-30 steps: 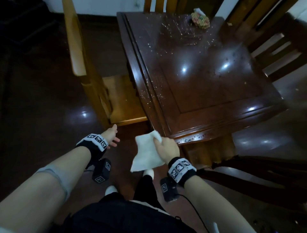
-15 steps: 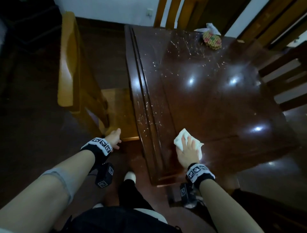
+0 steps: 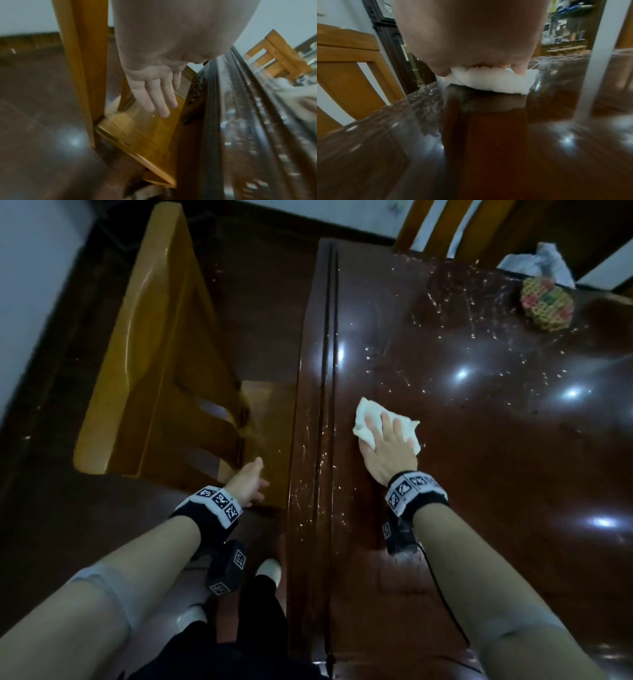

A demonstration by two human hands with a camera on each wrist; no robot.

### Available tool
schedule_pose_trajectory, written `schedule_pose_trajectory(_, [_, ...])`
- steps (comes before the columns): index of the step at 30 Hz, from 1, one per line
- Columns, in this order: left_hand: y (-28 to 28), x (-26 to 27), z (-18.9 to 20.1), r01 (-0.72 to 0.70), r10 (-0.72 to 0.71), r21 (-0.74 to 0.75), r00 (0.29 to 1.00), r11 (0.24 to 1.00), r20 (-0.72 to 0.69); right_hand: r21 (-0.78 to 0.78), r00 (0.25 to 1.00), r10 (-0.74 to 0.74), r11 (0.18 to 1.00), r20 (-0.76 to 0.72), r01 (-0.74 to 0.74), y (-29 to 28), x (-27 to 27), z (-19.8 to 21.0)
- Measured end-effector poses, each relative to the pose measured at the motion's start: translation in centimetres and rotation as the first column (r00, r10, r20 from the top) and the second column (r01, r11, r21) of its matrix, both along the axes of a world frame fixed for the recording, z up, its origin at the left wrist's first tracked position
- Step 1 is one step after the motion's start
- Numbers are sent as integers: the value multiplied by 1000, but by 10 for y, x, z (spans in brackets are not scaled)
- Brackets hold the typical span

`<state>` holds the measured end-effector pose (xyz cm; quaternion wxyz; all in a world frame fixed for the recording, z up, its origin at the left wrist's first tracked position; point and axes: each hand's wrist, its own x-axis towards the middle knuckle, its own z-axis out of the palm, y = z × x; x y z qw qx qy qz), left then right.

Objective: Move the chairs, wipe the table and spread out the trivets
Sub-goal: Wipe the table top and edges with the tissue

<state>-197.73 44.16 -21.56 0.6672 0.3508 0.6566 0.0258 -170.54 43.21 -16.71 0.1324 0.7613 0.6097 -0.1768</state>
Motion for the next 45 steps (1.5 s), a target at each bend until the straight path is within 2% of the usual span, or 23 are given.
schedule_pose_trajectory(3, [-4, 12, -1, -2, 3, -8, 999, 1000, 48, 71, 998, 59, 996, 0, -59, 40, -8, -3])
schedule_pose_trajectory(6, [-11, 18, -2, 23, -21, -27, 996, 999, 88, 57, 995, 96, 994, -8, -95, 71, -18, -7])
schedule_pose_trajectory(9, [-11, 16, -8, -12, 19, -67, 995, 998, 95, 80, 988, 150, 985, 23, -151, 91, -27, -10])
schedule_pose_trajectory(12, [-10, 10, -9, -52, 58, -75, 994, 996, 87, 100, 987, 157, 982, 18, -158, 101, -34, -12])
schedule_pose_trajectory(18, [-16, -11, -8, -31, 36, -56, 996, 998, 85, 94, 985, 166, 982, -43, -162, 85, -43, -11])
schedule_pose_trajectory(22, [-19, -23, -1, 15, -11, -44, 995, 999, 95, 128, 988, 156, 980, -5, -155, 49, -57, -7])
schedule_pose_trajectory(26, [-23, -35, 5, 93, -91, -13, 988, 996, 124, 63, 987, 154, 986, 49, -157, -12, -76, -2])
schedule_pose_trajectory(30, [-30, -48, 11, 194, -192, -2, 972, 981, 137, 45, 998, 58, 997, 6, -58, -81, -105, 13])
schedule_pose_trajectory(33, [-38, -53, 13, 244, -243, 9, 962, 970, 124, 10, 994, -84, 996, -69, 85, -128, -127, 32])
schedule_pose_trajectory(38, [-50, -60, 13, 308, -306, -2, 945, 951, 113, -69, 957, -274, 961, -92, 268, -189, -155, 45])
schedule_pose_trajectory(42, [-56, -61, 18, 360, -361, 26, 927, 933, 103, -84, 895, -431, 902, -117, 424, -238, -169, 44])
schedule_pose_trajectory(45, [-63, -57, 21, 389, -393, 61, 916, 919, 81, -100, 876, -474, 879, -87, 466, -268, -179, 42])
